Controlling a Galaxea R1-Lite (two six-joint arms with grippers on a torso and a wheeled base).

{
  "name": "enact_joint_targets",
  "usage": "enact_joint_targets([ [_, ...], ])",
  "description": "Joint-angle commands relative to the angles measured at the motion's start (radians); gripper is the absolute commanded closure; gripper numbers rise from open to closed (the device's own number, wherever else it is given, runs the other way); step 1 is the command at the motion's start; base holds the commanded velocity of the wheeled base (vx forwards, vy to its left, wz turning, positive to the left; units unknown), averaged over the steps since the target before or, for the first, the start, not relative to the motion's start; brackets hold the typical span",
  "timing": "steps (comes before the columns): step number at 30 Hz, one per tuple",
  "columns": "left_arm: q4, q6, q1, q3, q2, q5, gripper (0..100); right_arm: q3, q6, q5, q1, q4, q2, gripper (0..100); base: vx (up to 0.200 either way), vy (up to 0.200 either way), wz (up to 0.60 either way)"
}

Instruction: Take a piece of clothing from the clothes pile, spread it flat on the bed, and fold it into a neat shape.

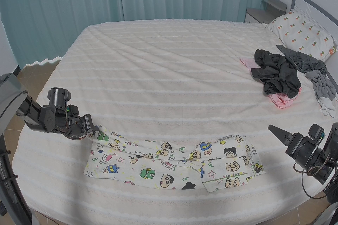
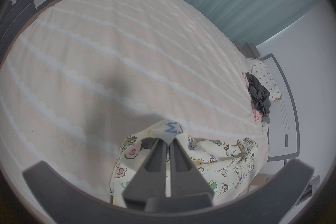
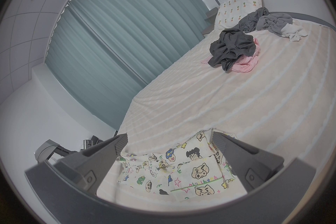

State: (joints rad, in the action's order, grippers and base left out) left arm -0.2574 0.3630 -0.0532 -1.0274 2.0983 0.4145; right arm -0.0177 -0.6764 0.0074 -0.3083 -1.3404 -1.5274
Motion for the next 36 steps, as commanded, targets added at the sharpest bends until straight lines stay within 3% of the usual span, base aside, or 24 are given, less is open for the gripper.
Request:
enact_joint_targets([
  [1,-0.020,0.001,0.000,0.000,0.002,0.000,100,0.018,0.000,0.000,-0.002,0.000,0.000,0,0.000,0.000,0.00],
  [16,-0.069,-0.009,-0.002,-0.010,0.078,-0.006,100,0.018,0.000,0.000,-0.002,0.000,-0.002,0,0.000,0.000,0.00],
  [17,-0.069,-0.009,-0.002,-0.011,0.080,-0.011,0,0.018,0.000,0.000,0.000,0.000,-0.002,0,0.000,0.000,0.00],
  [27,-0.060,-0.009,-0.016,-0.011,0.066,-0.048,0,0.018,0.000,0.000,0.000,0.000,-0.002,0,0.000,0.000,0.00],
  [31,-0.002,0.005,-0.005,0.012,-0.052,-0.045,0,0.018,0.000,0.000,0.000,0.000,-0.002,0,0.000,0.000,0.00],
  [36,0.110,0.105,0.122,-0.014,-0.144,-0.085,0,0.018,0.000,0.000,0.000,0.000,-0.002,0,0.000,0.000,0.00],
])
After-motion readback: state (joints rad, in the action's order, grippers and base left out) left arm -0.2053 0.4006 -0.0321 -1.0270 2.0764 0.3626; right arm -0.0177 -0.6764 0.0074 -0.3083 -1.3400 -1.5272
